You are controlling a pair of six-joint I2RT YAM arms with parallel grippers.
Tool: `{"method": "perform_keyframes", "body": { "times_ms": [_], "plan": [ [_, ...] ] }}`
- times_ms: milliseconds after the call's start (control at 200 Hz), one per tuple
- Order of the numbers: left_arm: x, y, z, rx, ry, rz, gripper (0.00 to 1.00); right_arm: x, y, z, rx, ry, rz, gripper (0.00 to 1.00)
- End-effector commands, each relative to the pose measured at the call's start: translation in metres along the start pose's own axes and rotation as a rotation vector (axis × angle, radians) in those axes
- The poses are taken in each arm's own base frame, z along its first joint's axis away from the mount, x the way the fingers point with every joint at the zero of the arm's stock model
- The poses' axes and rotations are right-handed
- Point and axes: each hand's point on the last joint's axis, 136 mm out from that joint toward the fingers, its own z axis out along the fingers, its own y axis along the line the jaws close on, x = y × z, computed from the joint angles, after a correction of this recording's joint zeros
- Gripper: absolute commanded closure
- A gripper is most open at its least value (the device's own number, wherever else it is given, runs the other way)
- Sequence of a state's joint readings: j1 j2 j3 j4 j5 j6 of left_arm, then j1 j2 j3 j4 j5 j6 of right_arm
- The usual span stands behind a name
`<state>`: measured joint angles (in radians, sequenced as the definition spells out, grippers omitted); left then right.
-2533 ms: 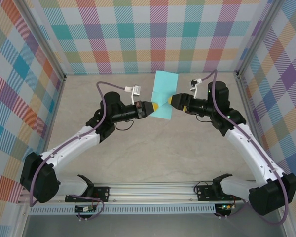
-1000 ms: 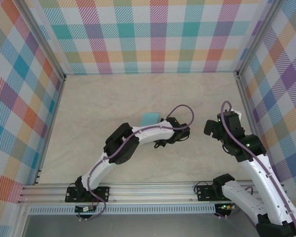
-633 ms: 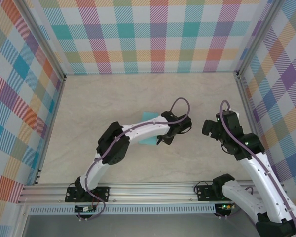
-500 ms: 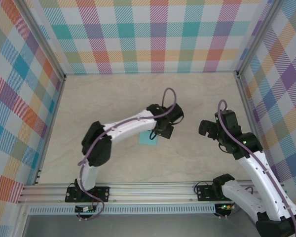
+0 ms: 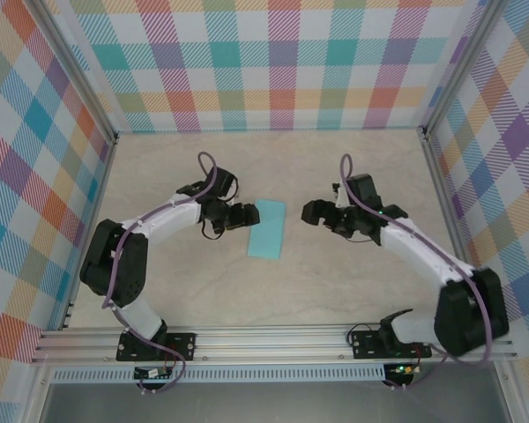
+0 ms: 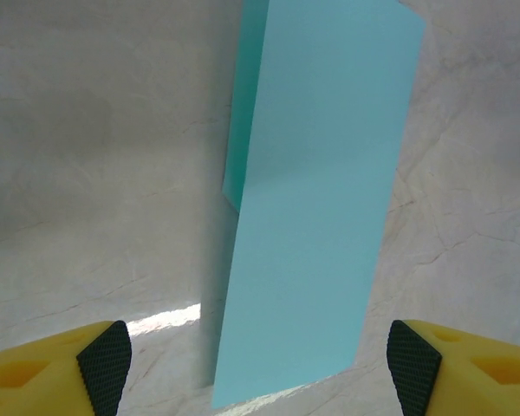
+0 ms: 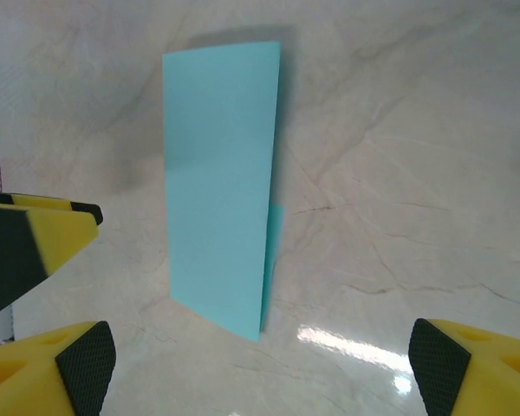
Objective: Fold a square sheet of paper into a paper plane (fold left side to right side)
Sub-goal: Third fold the triangle at the center of the table.
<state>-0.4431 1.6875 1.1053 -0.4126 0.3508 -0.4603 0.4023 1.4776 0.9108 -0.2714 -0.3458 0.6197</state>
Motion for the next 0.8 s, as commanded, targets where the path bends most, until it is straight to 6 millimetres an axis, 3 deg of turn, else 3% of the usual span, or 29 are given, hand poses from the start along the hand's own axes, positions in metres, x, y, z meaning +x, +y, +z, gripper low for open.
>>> {"method": "perform_keyframes", "body": {
  "times_ms": [0, 130, 280, 525, 795],
  "plan": [
    [-0.015, -0.023, 0.004, 0.171, -0.029, 0.014, 0.2, -0.03, 0.045, 0.024, -0.186, -0.008, -0.014, 0.11],
    [-0.012, -0.016, 0.018, 0.18, 0.005, -0.004, 0.21, -0.044, 0.054, 0.063, -0.224, 0.045, -0.014, 0.13],
    [-0.012, -0.006, 0.026, 0.148, 0.009, -0.018, 0.2, -0.06, 0.055, 0.088, -0.194, 0.056, -0.044, 0.13],
    [-0.009, -0.002, 0.043, 0.162, 0.044, -0.046, 0.2, -0.062, 0.048, 0.115, -0.164, 0.108, -0.037, 0.14],
    [-0.004, -0.003, 0.053, 0.195, 0.08, -0.07, 0.21, -0.057, 0.033, 0.131, -0.121, 0.139, -0.028, 0.15]
  ]
}}
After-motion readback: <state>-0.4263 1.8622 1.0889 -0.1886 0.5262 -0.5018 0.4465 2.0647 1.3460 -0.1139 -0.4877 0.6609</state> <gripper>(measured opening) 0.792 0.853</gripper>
